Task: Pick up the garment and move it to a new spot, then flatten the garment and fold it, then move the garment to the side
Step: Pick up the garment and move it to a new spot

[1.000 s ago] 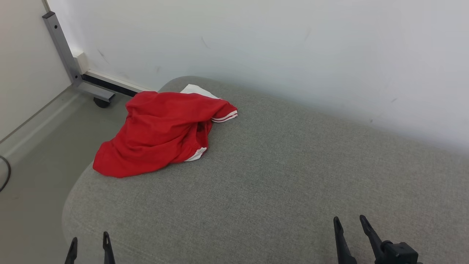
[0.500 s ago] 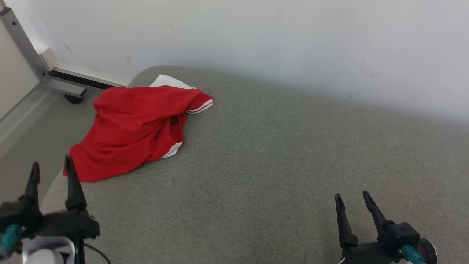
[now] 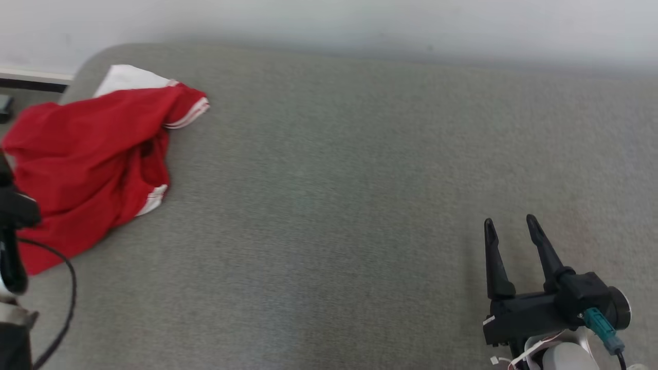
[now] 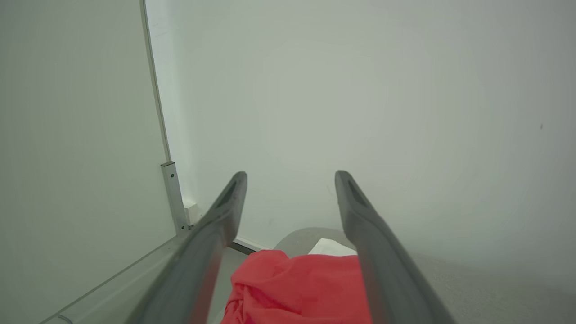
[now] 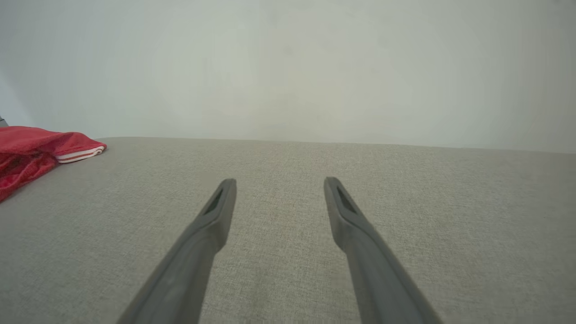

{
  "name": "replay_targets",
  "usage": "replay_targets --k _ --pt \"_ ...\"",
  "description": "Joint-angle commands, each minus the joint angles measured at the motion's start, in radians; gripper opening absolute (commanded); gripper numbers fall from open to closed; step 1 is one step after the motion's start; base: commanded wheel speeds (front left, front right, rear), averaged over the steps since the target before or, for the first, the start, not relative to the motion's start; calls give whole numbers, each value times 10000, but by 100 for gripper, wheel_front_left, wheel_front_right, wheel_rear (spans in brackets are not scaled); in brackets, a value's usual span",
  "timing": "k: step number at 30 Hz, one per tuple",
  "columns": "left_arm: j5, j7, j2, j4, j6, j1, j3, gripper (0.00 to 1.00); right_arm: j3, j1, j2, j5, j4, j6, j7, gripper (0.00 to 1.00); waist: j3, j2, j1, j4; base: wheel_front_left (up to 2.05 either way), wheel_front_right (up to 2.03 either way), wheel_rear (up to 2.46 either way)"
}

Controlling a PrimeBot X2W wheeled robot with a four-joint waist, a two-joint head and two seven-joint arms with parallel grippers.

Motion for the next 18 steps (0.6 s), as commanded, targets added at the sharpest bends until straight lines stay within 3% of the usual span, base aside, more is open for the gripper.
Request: replay_targets --k 1,10,18 --pt "-151 89 107 109 -57 -235 41 100 -5 -130 -19 1 -97 -21 -6 100 1047 -3 -2 -1032 0 0 0" --pt "-225 1045 780 1810 -250 -1320 -153 100 -16 -376 -153 51 -407 -21 -6 100 1660 -3 -2 -1365 0 0 0" --pt "-114 2019 966 3787 -210 -1674 -554 100 81 -485 -221 88 -372 -21 -6 100 1741 -3 -2 -1457 0 0 0"
